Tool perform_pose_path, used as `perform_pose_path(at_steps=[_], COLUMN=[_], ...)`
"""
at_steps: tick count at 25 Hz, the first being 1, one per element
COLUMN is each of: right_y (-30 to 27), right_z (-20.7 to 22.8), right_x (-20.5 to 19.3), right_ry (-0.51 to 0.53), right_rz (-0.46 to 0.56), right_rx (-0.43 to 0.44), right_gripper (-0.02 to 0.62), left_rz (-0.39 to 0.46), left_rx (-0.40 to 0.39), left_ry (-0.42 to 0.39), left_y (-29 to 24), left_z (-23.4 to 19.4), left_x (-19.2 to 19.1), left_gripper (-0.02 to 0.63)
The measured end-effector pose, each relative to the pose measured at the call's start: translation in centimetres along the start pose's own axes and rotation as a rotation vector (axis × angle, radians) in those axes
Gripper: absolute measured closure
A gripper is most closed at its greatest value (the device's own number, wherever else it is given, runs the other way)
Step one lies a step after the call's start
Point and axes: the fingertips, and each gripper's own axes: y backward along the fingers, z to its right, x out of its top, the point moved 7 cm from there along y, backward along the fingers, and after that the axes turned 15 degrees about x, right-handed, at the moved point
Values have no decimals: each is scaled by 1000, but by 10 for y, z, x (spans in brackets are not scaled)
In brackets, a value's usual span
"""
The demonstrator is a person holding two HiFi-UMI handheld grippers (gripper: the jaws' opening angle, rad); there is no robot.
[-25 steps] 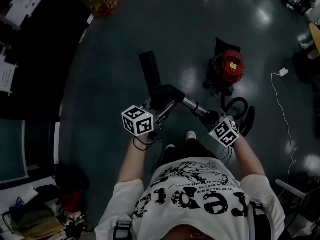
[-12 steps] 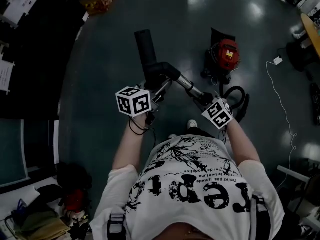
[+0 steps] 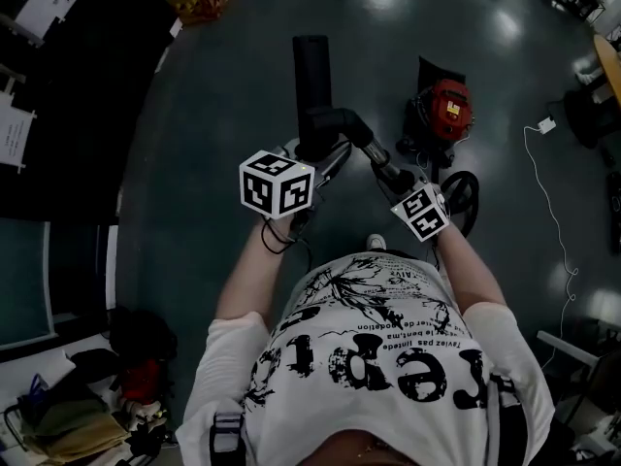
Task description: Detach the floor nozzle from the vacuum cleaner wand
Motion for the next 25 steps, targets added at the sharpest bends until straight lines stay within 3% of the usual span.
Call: perform_pose_path(at_steps=[3, 6, 8, 10, 11, 12, 14, 16, 21, 25], right_y=[1, -2, -11, -14, -10, -3, 8, 12, 16, 16], right_z=[3, 6, 11, 21, 25, 30, 41, 54, 62, 61], right_x=[5, 7, -5, -33, -48, -61, -72, -71, -62, -61], right_ry=[56, 56, 11, -36, -56, -82, -132, -143, -107, -132], right_rz=[-10, -9, -47, -119, -130, -120, -88, -91, -119, -136], right_rx=[-11, 22, 47, 39, 29, 21, 9, 5, 0, 20], right_gripper=[482, 483, 483, 486, 488, 488, 487, 488, 488, 488], left_rz=[-59, -50, 9, 150, 199, 207, 152, 114, 81, 23], left_rx=[-98, -57, -7, 29, 43, 57, 74, 73, 55, 62], left_ry=[-3, -34, -14, 90, 104, 67, -50, -90, -3, 13], left_y=[1, 2, 3, 14, 21, 25, 23, 15, -11, -29], left_z=[-3, 0, 3, 0, -3, -4, -4, -2, -1, -2], left_x=[4, 9, 15, 37, 50, 60, 66, 65, 41, 18], left_gripper=[482, 480, 480, 485, 486, 486, 486, 485, 485, 485])
